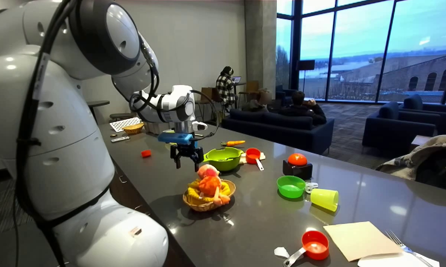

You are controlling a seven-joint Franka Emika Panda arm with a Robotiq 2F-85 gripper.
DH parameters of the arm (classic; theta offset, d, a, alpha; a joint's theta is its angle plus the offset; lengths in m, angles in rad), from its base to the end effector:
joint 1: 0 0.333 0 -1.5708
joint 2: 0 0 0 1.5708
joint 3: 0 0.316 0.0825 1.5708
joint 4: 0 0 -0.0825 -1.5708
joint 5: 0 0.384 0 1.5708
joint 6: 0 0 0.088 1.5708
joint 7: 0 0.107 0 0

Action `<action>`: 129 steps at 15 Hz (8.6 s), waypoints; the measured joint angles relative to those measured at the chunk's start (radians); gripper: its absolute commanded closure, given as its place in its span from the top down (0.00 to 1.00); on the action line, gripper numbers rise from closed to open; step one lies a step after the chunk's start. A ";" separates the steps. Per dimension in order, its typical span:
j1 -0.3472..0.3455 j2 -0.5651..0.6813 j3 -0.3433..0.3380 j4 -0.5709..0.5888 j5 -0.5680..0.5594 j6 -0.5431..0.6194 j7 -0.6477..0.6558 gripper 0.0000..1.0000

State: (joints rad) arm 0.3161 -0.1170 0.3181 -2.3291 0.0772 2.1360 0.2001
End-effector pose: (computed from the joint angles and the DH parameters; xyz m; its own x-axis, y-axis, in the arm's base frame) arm 0.3860 0.2888 0.3766 0.9227 0.3760 -0.0849 0.3767 -0.9263 -0.0084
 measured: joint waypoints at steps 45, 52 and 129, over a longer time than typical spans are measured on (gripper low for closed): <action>0.004 0.079 0.004 -0.114 -0.015 0.170 -0.162 0.17; 0.004 0.070 0.003 -0.106 -0.016 0.176 -0.162 0.02; -0.297 -0.817 -0.093 -0.473 0.205 -0.207 0.309 0.02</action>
State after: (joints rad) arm 0.0191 -0.9345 0.2246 -2.8021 0.2819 1.9286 0.5095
